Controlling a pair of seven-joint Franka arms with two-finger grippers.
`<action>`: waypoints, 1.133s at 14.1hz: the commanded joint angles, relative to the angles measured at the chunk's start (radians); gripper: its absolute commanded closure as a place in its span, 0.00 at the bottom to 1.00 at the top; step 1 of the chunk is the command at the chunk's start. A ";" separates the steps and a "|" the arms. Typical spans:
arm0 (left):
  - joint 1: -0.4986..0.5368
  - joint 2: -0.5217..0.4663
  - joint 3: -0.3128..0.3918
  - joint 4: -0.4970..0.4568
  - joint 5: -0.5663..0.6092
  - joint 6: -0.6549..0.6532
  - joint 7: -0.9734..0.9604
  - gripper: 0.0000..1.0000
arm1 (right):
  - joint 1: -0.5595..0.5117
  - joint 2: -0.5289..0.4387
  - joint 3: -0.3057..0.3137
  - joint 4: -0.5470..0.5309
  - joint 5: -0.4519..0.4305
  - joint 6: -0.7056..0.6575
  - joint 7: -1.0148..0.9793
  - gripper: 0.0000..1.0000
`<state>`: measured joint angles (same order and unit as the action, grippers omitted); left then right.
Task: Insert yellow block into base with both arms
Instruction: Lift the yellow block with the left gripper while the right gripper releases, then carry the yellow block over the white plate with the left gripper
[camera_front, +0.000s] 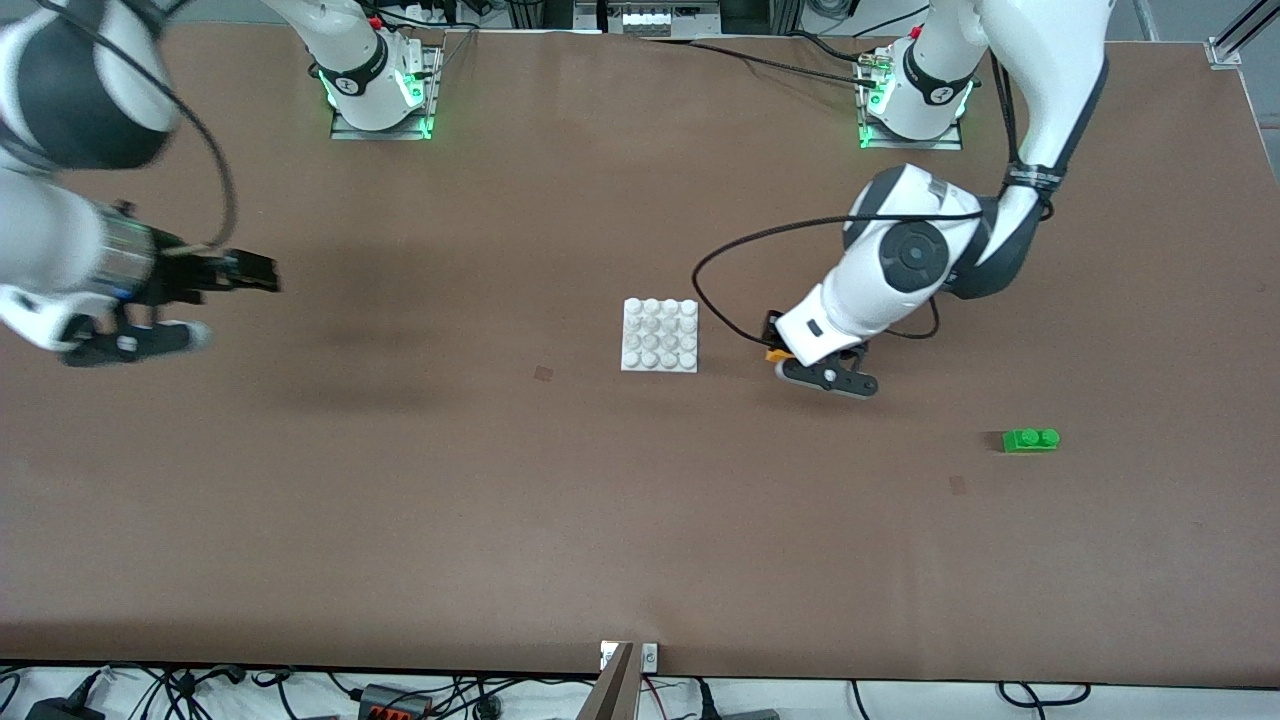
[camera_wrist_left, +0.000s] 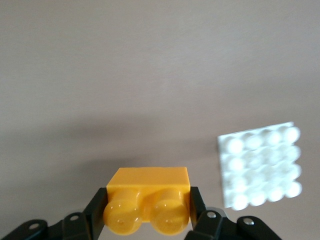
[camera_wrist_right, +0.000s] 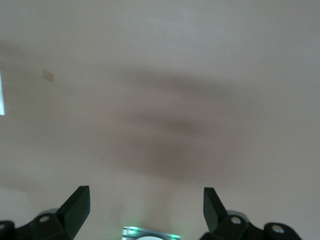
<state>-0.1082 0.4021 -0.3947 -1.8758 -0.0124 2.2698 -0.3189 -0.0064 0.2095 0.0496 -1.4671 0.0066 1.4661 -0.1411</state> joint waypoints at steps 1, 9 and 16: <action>-0.028 0.037 -0.018 0.001 -0.006 0.091 -0.066 0.39 | 0.009 -0.071 -0.011 -0.035 -0.097 -0.004 -0.072 0.00; -0.211 0.148 -0.019 0.061 0.278 0.140 -0.526 0.42 | -0.007 -0.266 -0.068 -0.205 -0.120 0.090 -0.045 0.00; -0.258 0.204 -0.019 0.092 0.281 0.140 -0.534 0.42 | -0.012 -0.263 -0.128 -0.217 0.058 0.092 0.210 0.00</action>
<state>-0.3467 0.5831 -0.4171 -1.8118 0.2390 2.4165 -0.8298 -0.0153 -0.0430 -0.0936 -1.6715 0.0481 1.5448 -0.0118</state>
